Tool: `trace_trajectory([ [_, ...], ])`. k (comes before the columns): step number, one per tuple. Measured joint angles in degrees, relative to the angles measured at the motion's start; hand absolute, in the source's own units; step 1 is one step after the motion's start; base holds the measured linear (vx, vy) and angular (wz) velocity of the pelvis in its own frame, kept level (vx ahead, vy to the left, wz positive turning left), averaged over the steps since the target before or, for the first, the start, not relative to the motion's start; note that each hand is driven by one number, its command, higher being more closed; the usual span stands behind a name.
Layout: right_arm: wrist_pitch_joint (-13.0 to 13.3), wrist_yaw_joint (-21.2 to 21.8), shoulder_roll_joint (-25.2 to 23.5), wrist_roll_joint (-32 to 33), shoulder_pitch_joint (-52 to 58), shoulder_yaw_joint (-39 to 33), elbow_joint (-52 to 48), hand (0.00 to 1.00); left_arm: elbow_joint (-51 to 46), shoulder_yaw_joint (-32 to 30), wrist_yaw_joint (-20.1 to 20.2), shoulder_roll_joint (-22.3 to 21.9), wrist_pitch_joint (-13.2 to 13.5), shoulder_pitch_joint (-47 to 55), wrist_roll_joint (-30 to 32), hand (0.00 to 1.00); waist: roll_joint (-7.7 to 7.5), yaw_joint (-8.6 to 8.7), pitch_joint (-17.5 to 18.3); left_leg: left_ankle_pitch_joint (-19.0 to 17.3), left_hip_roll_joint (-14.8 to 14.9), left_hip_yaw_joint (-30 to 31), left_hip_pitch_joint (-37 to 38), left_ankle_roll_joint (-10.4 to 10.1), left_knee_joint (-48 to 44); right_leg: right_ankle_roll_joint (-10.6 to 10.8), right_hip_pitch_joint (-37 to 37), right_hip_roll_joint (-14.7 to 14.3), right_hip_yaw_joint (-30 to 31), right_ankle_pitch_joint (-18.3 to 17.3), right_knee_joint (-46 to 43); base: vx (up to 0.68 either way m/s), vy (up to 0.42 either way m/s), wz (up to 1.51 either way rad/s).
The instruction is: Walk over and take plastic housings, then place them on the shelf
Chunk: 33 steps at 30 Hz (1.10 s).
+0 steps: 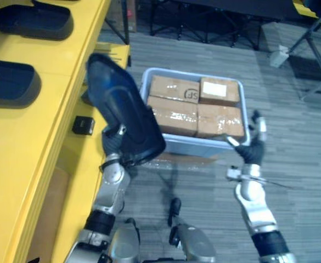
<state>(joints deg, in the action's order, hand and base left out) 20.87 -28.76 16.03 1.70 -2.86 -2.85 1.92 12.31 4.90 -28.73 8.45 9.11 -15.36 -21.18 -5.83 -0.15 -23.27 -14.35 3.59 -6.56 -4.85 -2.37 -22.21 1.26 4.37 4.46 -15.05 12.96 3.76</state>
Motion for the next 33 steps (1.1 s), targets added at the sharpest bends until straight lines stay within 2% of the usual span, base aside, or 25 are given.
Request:
trace_trajectory([
  [3,0.7,2.0,-0.1,2.5,3.8,-2.7,0.1,0.0,-1.8,-2.5,0.1,0.1,1.5,2.5,2.1,1.0,0.16,0.37,0.1,0.0,-0.1,-0.9,0.7,0.0,0.8,0.0,0.5,0.0,1.0,0.1,-0.2,-0.01,0.062,-0.14],
  [6,0.7,3.7,-0.7,2.2,8.6,-3.8,1.6,0.0,-2.0,-3.8,0.4,0.0,3.4,5.4,2.1,1.0,0.82,0.87,2.0,0.0,-0.1,-2.0,1.9,0.0,2.4,0.1,0.4,0.0,1.9,0.0,-0.2,0.01,0.066,-0.15],
  [8,0.3,4.3,-1.5,0.6,11.3,-5.2,3.4,0.0,-2.1,-4.5,1.3,0.1,3.8,6.6,2.1,1.0,1.49,1.18,3.3,0.0,-0.2,-2.1,2.4,0.0,3.2,0.1,0.4,0.0,2.3,-0.1,-0.2,0.02,0.073,-0.13],
  [10,-1.7,5.6,-1.7,-2.9,13.5,-6.3,8.2,0.0,-2.7,-5.3,3.1,0.1,5.1,7.9,2.1,1.0,2.05,1.28,3.8,0.0,-0.4,-2.3,3.3,0.0,4.1,0.2,0.0,0.0,2.6,-0.3,-0.2,0.01,0.065,-0.07],
  [12,-4.4,10.3,-1.7,-3.0,13.9,-7.0,15.3,0.0,-4.7,-6.4,4.5,0.1,5.8,9.3,2.3,1.0,2.12,1.3,4.0,0.0,-0.4,-2.3,4.1,0.0,4.6,0.2,-0.5,0.0,2.6,-0.5,-0.2,0.0,0.045,0.02],
  [13,-5.9,13.9,-1.7,-3.0,14.0,-7.4,22.8,0.0,-6.1,-7.6,5.5,0.3,6.1,10.5,3.3,1.0,2.24,1.22,4.6,0.1,-0.5,-2.1,4.2,0.0,5.0,0.3,-0.5,0.0,2.5,-0.6,-0.2,-0.01,0.035,0.05],
  [15,-8.8,19.3,-1.7,-1.9,13.8,-7.5,31.3,0.0,-7.3,-9.7,7.0,0.8,7.1,12.0,3.8,1.0,2.7,1.22,5.0,0.5,-0.7,-1.9,5.5,0.0,6.0,0.5,-1.5,0.3,2.2,-0.8,-0.1,0.01,0.046,0.09],
  [17,-10.5,22.6,-1.9,-1.3,14.0,-8.4,40.0,0.0,-9.9,-12.1,7.8,2.0,7.2,13.5,4.0,1.0,3.61,1.11,5.7,0.5,-0.9,-1.4,6.7,0.0,6.8,0.7,-2.8,0.5,1.4,-1.2,0.0,0.01,0.058,0.14],
  [19,-11.6,23.8,-2.4,0.0,14.5,-10.8,45.0,0.0,-12.6,-14.5,8.8,2.6,7.3,14.1,4.0,1.0,4.44,1.18,6.3,0.5,-1.3,-0.1,6.8,0.2,6.9,0.9,-3.6,0.9,0.6,-1.4,0.3,0.0,0.046,0.29],
  [20,-12.8,23.9,-2.7,0.3,14.9,-12.3,47.8,0.0,-14.7,-16.2,9.2,2.5,7.5,14.7,4.1,1.0,4.74,1.01,7.1,0.6,-1.5,0.4,6.9,0.2,7.2,1.1,-4.1,1.0,-0.4,-1.5,0.8,0.0,0.036,0.35],
  [23,-13.0,23.9,-3.4,-0.2,16.1,-14.8,51.0,0.0,-18.8,-18.9,9.3,2.4,7.5,16.5,4.3,1.0,5.26,0.87,8.8,0.8,-1.8,1.9,6.9,0.3,8.1,1.3,-4.5,1.4,-1.8,-2.0,0.8,0.02,0.022,0.3],
  [25,-13.0,23.6,-5.1,-0.2,16.2,-17.3,52.2,0.0,-23.5,-20.7,9.2,2.4,7.3,18.4,7.0,1.0,5.46,0.65,9.7,1.3,-2.3,3.2,7.1,0.5,8.8,1.4,-5.0,1.8,-2.8,-2.1,0.8,0.02,0.025,0.28],
  [29,-13.3,21.0,-7.4,-0.6,16.2,-17.3,52.8,0.0,-27.1,-22.7,8.5,2.4,6.0,20.1,11.7,1.0,5.64,-0.59,10.0,1.5,-3.0,4.4,7.8,0.7,8.9,1.7,-6.3,2.5,-4.0,-2.3,0.8,-0.02,0.039,0.19],
  [31,-13.1,19.8,-8.3,-0.8,15.9,-17.3,52.7,0.0,-27.4,-24.6,6.3,2.4,4.6,21.4,13.3,1.0,5.66,-1.32,10.8,2.0,-3.7,4.9,7.8,0.9,9.8,2.1,-6.3,3.1,-4.6,-2.6,0.8,-0.04,0.04,0.12],
  [33,-13.0,19.5,-8.7,-0.9,16.0,-17.3,52.7,0.0,-27.4,-26.6,4.6,2.4,4.4,22.7,13.3,1.0,5.7,-1.38,11.3,2.4,-4.3,6.1,7.8,0.9,10.6,2.1,-6.5,3.7,-5.7,-3.1,0.8,-0.02,0.019,0.28],
])
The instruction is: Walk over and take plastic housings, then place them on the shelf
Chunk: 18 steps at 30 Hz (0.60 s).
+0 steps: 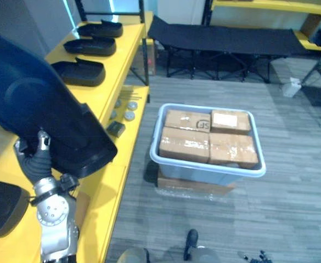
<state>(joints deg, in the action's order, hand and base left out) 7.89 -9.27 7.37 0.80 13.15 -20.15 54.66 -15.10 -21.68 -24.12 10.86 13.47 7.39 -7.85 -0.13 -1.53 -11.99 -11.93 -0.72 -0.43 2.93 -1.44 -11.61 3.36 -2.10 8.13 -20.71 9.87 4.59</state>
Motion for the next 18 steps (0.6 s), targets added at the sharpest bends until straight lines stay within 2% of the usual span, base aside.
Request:
trace_trajectory([
  [5,0.0,-2.0,-0.6,1.8,-0.6,0.0,0.0,0.0,-1.4,-5.9,-4.1,-0.1,-0.3,3.8,2.2,1.0,0.38,-2.39,0.3,1.5,-0.9,4.0,0.0,0.5,1.4,0.4,-1.6,0.9,-4.4,-0.3,0.0,0.01,0.003,0.46],
  [7,0.0,-1.9,-0.8,1.0,-1.2,0.0,0.0,0.0,-1.8,-7.6,-5.2,-0.7,-0.2,5.7,2.3,1.0,0.6,-4.16,0.9,1.5,-1.0,4.8,0.0,0.5,1.4,0.7,-2.2,1.0,-5.6,-0.5,0.0,0.02,0.009,0.31],
  [10,0.1,-2.1,-1.3,-1.3,-3.4,0.7,-0.2,0.0,-3.6,-11.6,-6.5,-4.7,0.1,10.2,2.3,1.0,0.91,-5.85,1.1,1.6,-1.5,7.7,0.0,0.6,1.0,1.0,-3.9,1.5,-8.0,-0.9,0.0,0.02,0.023,0.46],
  [11,0.1,-2.1,-1.4,-2.2,-4.0,2.6,-0.7,0.0,-4.4,-13.6,-6.8,-7.5,1.0,12.5,1.9,1.0,0.84,-7.28,1.4,1.6,-2.0,8.9,-0.1,0.6,1.1,1.2,-4.3,1.8,-9.2,-1.2,0.0,0.01,0.033,0.4],
  [13,0.1,-2.2,-1.5,-2.2,-4.7,4.4,-1.8,0.0,-4.9,-15.1,-6.7,-9.6,1.7,14.5,1.4,1.0,0.82,-8.2,1.4,1.6,-2.2,10.0,-0.1,0.5,1.0,1.4,-5.0,2.0,-10.1,-1.4,0.0,0.01,0.035,0.43],
  [14,0.5,-2.2,-1.6,-2.2,-5.4,6.3,-2.6,0.0,-5.3,-16.1,-6.2,-11.3,2.9,15.9,0.3,1.0,0.59,-9.05,1.5,1.5,-2.5,11.0,-0.1,0.5,0.9,1.7,-5.6,2.3,-11.0,-1.9,0.0,0.01,0.024,0.4],
  [18,1.1,-2.3,-1.5,-2.1,-7.8,9.1,-3.3,0.0,-6.8,-15.9,-5.3,-13.3,5.0,17.5,-3.1,1.0,0.24,-10.15,1.8,1.5,-2.7,11.5,-0.5,0.5,0.5,1.7,-5.9,2.4,-11.8,-2.3,0.0,0.0,0.021,0.16],
])
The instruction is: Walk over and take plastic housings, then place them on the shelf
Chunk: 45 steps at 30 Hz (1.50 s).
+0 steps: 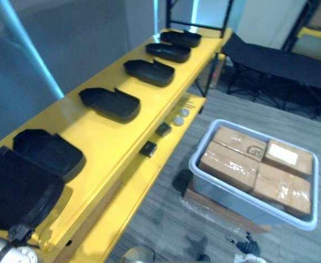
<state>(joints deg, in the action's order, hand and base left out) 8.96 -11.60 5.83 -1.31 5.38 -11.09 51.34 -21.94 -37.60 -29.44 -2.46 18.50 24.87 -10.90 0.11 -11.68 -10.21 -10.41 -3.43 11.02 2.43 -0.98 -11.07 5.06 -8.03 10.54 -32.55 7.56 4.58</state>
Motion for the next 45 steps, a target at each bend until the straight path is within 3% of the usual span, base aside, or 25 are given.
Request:
trace_trajectory([
  [5,1.2,0.6,0.6,-1.1,-0.5,1.6,-0.8,0.0,-1.9,0.6,1.0,-0.4,0.4,-0.9,0.0,1.0,-0.12,0.44,0.0,-0.1,-0.1,-0.2,-0.5,0.2,-0.6,0.1,0.2,0.2,-0.1,-0.1,0.0,0.0,0.028,0.0],
  [8,1.2,2.9,1.0,-5.2,0.1,1.7,-0.7,0.0,-1.9,1.6,0.7,-0.3,-0.2,-1.2,-0.1,1.0,-0.2,1.17,-0.2,-0.1,-0.2,1.1,-0.7,0.2,-1.3,0.1,0.1,0.3,-0.7,-1.4,-1.6,0.02,0.016,0.18],
  [11,1.2,3.1,1.2,-6.4,2.3,2.4,-0.6,0.0,-1.9,5.5,2.3,-0.1,-1.2,-1.6,-2.3,1.0,-0.83,1.7,-0.5,0.1,-0.9,2.5,-1.8,-0.8,-1.7,0.6,-1.3,0.8,-5.5,-3.0,-3.2,0.01,-0.013,0.81],
  [13,1.2,2.7,1.3,-6.3,3.5,2.5,-0.7,0.0,-1.8,7.9,4.8,-0.3,-1.6,-1.7,-3.4,1.0,-1.0,1.78,-2.3,0.9,0.9,-1.3,-3.5,-1.5,-2.3,1.6,-3.6,1.8,-9.7,-3.7,-3.6,-0.04,0.003,1.16],
  [16,1.4,2.3,1.6,-6.2,3.8,2.6,-0.8,0.0,-1.7,9.2,6.3,-0.5,-1.5,0.7,-5.0,1.0,-0.82,1.06,-3.3,0.9,0.3,-1.0,-3.7,-1.3,-3.2,2.3,-4.0,2.6,-9.8,-4.3,-5.3,0.01,0.084,0.45],
  [18,2.8,1.6,1.6,-6.3,3.2,2.7,-0.8,0.0,-1.6,9.9,8.8,-0.5,-0.1,2.4,-6.2,1.0,-0.77,1.32,-3.6,0.8,-0.4,-1.1,-4.6,-1.3,-4.0,2.1,-3.9,3.6,-8.6,-5.0,-6.3,0.02,0.109,0.37],
  [21,5.0,0.7,1.7,-6.3,3.4,2.8,-0.8,0.0,-2.4,12.6,12.5,0.0,3.7,2.0,-6.6,1.0,0.34,1.8,-4.4,0.0,-2.5,0.5,-4.7,-0.2,-5.5,1.3,-3.9,4.8,-1.6,-8.1,-9.2,0.01,0.108,0.46],
  [23,6.3,-0.2,1.6,-6.3,5.7,2.8,-1.6,0.0,-5.3,16.6,16.3,4.0,6.0,-0.5,-6.6,1.0,-0.43,4.7,-4.4,0.0,-3.8,2.6,-5.6,0.9,-5.3,-0.9,-3.8,5.2,7.5,-14.0,-12.0,0.04,0.072,1.22],
  [26,7.1,-2.3,2.0,-6.4,6.9,2.8,-2.0,0.0,-8.8,19.4,20.0,8.7,8.3,-5.0,-6.6,1.0,-1.13,6.17,-4.2,1.8,-4.6,3.5,-7.9,0.2,-5.4,0.4,-1.9,5.6,12.4,-16.6,-15.3,0.04,-0.006,1.0],
  [28,7.7,-3.9,2.9,-7.0,5.3,2.7,-2.3,0.0,-11.6,21.3,21.1,10.1,8.9,-8.1,-6.4,1.0,0.64,6.15,-5.3,3.1,-4.2,4.2,-9.3,-0.2,-6.3,1.3,-0.8,5.1,12.1,-16.0,-15.9,0.05,-0.017,0.34],
  [30,8.6,-4.7,3.6,-7.5,3.4,2.7,-2.7,0.0,-12.5,21.6,21.0,10.4,8.9,-9.4,-6.2,1.0,1.59,6.19,-6.3,3.1,-3.6,3.4,-9.6,-0.3,-7.6,2.1,-0.9,4.6,12.5,-15.5,-15.8,0.01,-0.012,-0.06],
  [34,11.0,-5.8,3.7,-9.1,1.0,2.9,-5.1,0.0,-12.5,22.8,20.0,11.0,8.8,-9.1,-4.8,1.0,1.3,6.17,-7.8,2.6,-1.6,1.0,-8.3,-1.0,-7.8,2.2,-1.2,3.4,14.2,-15.4,-15.6,-0.02,-0.004,-0.26],
  [39,11.5,-5.8,3.7,-10.2,1.1,3.5,-6.8,0.0,-12.4,22.8,17.8,10.9,8.8,-8.8,-3.8,1.0,0.76,6.26,-10.3,0.8,0.5,-0.6,-8.2,-1.5,-9.6,1.8,-0.8,1.6,15.8,-15.8,-16.2,-0.1,0.014,-0.26],
  [41,12.4,-5.8,3.6,-10.1,1.2,4.6,-7.2,0.0,-12.4,22.8,16.8,10.9,8.8,-8.8,-3.8,1.0,0.58,6.34,-11.9,0.3,0.8,-1.4,-8.8,-1.3,-10.6,0.7,0.5,1.9,16.0,-17.9,-18.0,-0.16,0.008,-0.23],
  [45,13.4,-6.3,3.6,-10.0,1.0,6.4,-8.0,0.0,-12.3,22.9,15.9,10.5,9.0,-9.1,-3.7,1.0,0.81,6.59,-14.2,-0.2,0.1,-1.9,-12.3,-1.0,-13.5,2.2,5.8,3.4,17.0,-20.8,-24.6,-0.17,0.022,-0.04],
])
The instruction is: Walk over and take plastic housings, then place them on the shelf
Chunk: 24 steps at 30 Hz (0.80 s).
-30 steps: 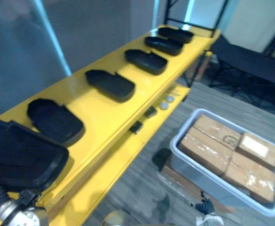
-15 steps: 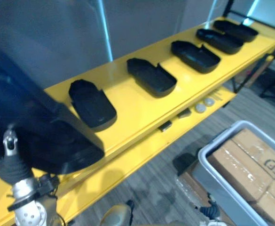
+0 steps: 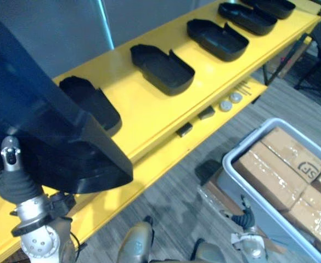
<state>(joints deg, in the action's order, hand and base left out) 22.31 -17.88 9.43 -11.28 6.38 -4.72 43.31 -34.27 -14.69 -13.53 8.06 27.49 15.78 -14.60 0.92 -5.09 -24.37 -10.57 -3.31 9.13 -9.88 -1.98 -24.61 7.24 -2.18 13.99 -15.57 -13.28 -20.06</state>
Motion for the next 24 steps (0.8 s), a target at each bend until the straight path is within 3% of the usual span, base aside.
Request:
trace_trajectory([
  [4,-0.1,-0.9,-0.1,0.4,-0.4,0.5,-0.1,0.0,1.3,0.0,-2.2,-0.8,0.2,0.4,2.2,1.0,-0.16,0.44,-1.9,-0.1,-1.6,0.4,-1.4,0.4,-1.8,0.9,2.5,2.4,-0.1,-2.8,-5.8,-0.06,0.012,0.13],
  [8,-0.3,-0.7,0.0,1.7,-0.2,0.5,-3.4,0.0,2.0,-1.1,-3.5,-1.5,1.0,0.1,4.5,1.0,-0.29,0.38,-1.7,-0.4,-2.9,0.8,-1.2,0.8,-1.3,2.0,2.0,3.7,-0.8,-3.7,-5.9,0.04,0.019,0.15],
  [11,-0.5,0.8,-0.2,7.6,0.5,0.5,-4.8,0.0,2.0,-3.4,-3.1,0.3,1.0,-1.2,4.5,1.0,-2.42,0.46,0.1,-1.0,-4.2,1.1,0.4,1.3,1.5,3.5,0.2,5.3,-2.5,-3.2,-5.9,0.18,0.03,0.3],
  [13,-0.5,3.7,-0.3,13.7,-0.2,0.1,-5.1,0.0,1.7,-4.7,-3.7,2.4,0.9,-2.3,5.4,1.0,-3.4,0.33,0.8,-1.3,-4.2,1.5,4.2,2.0,2.4,1.7,4.3,7.4,-0.1,0.9,-20.1,0.19,0.026,0.17],
  [14,-0.2,4.6,-0.5,13.9,-0.5,-0.7,-5.6,0.0,1.2,-4.9,-4.3,3.6,0.7,-2.6,6.8,1.0,-3.69,0.5,1.4,-1.5,-3.8,2.5,6.5,2.2,3.5,-0.9,7.5,8.2,1.7,5.1,-27.3,0.25,-0.022,0.16],
  [15,0.0,4.8,-0.7,13.9,-0.5,-1.2,-6.3,0.0,1.0,-4.7,-4.4,4.2,0.6,-2.9,7.4,1.0,-3.44,0.81,1.6,-1.5,-3.4,3.2,7.3,2.3,4.0,-1.9,8.6,8.1,2.2,4.8,-29.7,0.24,-0.069,0.3],
  [16,0.4,5.0,-0.8,13.9,-0.5,-1.6,-7.1,0.0,0.9,-4.6,-4.8,4.9,0.6,-3.5,8.6,1.0,-3.38,1.33,2.5,-1.5,-2.5,4.4,8.2,2.3,4.7,-2.0,9.6,6.7,3.2,1.5,-29.6,0.33,-0.138,0.49],
  [17,1.5,5.7,-0.8,13.9,-0.5,-2.8,-8.5,0.0,0.9,-4.1,-5.8,5.1,-0.1,-5.7,9.6,1.0,-2.6,1.61,3.8,-1.5,-0.5,6.2,8.7,2.3,5.9,-3.0,10.7,2.7,4.4,-1.1,-22.0,0.25,-0.139,0.43],
  [18,1.7,5.8,-0.8,13.9,-0.5,-3.1,-8.9,0.0,0.9,-4.0,-6.0,5.0,-0.2,-6.3,9.7,1.0,-2.41,1.66,3.9,-1.5,-0.1,6.4,8.8,2.3,6.1,-3.3,10.8,2.0,4.7,-1.3,-20.3,0.26,-0.2,0.51],
  [19,2.4,6.7,-0.8,14.0,-0.4,-4.1,-10.8,0.0,1.8,-3.7,-7.3,5.0,-0.3,-8.6,10.5,1.0,-1.75,2.16,4.5,-1.6,1.2,8.0,8.7,2.0,6.3,-3.6,11.3,-1.0,6.4,-1.2,-12.2,0.18,-0.229,0.55],
  [21,2.8,8.3,-0.8,14.3,0.3,-4.7,-14.0,0.0,3.0,-2.5,-8.8,4.7,-1.5,-10.5,10.3,1.0,-1.26,2.79,5.6,-3.0,2.9,9.5,8.3,-0.2,5.0,-4.3,11.3,-3.7,9.6,1.1,-1.9,0.16,-0.234,0.72],
  [22,2.8,8.8,-1.3,13.9,1.5,-4.7,-16.8,0.0,3.0,-1.5,-8.8,4.3,-2.4,-10.9,10.1,1.0,-2.3,3.32,6.4,-5.1,2.7,8.7,6.6,-2.3,1.7,-2.7,9.4,-4.0,11.8,6.6,3.4,0.15,-0.243,1.02],
  [23,2.3,8.9,-1.1,14.0,2.5,-4.7,-18.3,0.0,3.0,0.0,-8.8,1.8,-2.7,-9.9,10.1,1.0,-0.87,3.87,6.9,-7.9,5.2,7.2,6.4,-3.1,-0.7,-0.1,7.8,-5.7,9.9,8.6,1.9,0.14,-0.246,0.99],
  [24,1.7,8.7,-1.2,14.0,2.5,-4.6,-18.5,0.0,2.9,0.4,-8.8,0.3,-2.8,-8.7,10.1,1.0,-0.44,3.84,7.9,-8.4,6.7,6.5,6.2,-3.5,-0.9,-0.7,7.7,-6.5,8.9,7.6,1.0,0.19,-0.238,0.73],
])
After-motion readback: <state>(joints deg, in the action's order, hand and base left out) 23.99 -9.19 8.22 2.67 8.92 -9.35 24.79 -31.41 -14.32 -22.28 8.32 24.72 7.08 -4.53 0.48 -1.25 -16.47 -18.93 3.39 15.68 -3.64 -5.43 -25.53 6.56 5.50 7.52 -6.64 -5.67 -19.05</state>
